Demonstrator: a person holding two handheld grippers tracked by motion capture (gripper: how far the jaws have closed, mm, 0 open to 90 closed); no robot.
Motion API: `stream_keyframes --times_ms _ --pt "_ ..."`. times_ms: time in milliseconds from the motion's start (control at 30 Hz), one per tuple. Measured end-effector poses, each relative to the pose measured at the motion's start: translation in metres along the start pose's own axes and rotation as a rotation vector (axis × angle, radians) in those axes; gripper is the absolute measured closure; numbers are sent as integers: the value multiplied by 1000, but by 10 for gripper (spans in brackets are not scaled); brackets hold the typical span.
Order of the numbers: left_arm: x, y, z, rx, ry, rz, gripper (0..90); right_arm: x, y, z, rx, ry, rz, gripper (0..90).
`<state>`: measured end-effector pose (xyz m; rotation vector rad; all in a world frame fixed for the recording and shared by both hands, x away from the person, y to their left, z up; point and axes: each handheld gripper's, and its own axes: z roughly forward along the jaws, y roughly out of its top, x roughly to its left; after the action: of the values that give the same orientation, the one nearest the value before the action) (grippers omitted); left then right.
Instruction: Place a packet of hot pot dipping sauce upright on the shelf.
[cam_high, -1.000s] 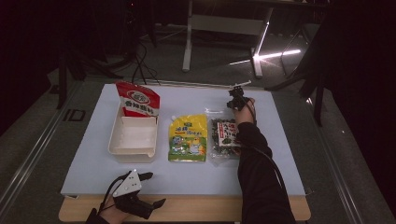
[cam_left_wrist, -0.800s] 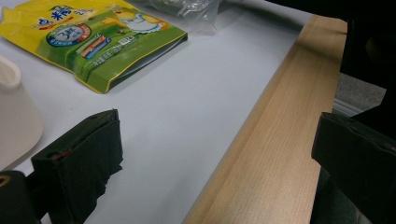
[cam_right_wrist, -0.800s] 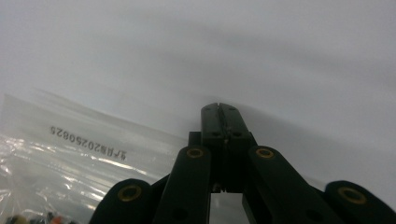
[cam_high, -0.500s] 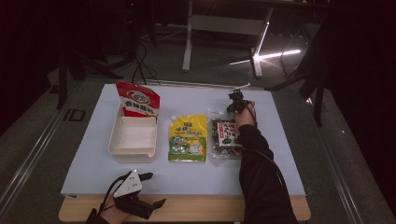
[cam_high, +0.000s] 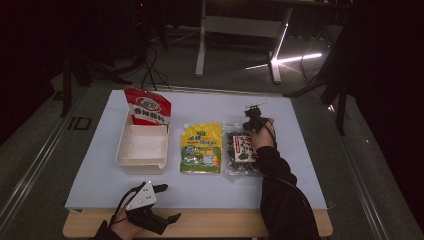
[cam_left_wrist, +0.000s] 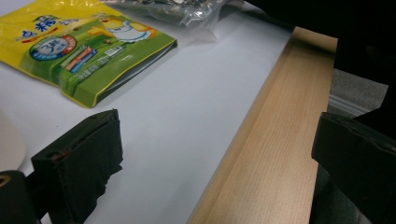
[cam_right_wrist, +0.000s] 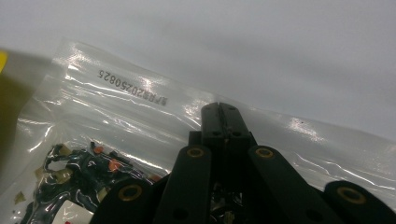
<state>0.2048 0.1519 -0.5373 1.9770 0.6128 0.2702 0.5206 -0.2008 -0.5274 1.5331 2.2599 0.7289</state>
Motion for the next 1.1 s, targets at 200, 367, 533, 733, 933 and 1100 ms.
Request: stream_keyframes --times_ms 200,367,533,733,933,1100 --pt "-1 4 4 -2 -16 15 29 7 -14 -9 -8 -17 -2 900" --pt "-1 8 9 -6 -34 24 29 12 -27 -16 -21 -20 8 900" --pt "-2 12 16 -1 -60 42 29 14 -39 -24 -30 -19 19 900" --pt "-4 17 24 -1 -89 63 29 17 -54 -34 -33 -16 15 900" --pt "-5 21 30 3 -115 79 29 20 -66 -42 -32 -7 5 900" --pt "-6 22 33 1 -125 81 29 16 -67 -49 -46 10 2 900"
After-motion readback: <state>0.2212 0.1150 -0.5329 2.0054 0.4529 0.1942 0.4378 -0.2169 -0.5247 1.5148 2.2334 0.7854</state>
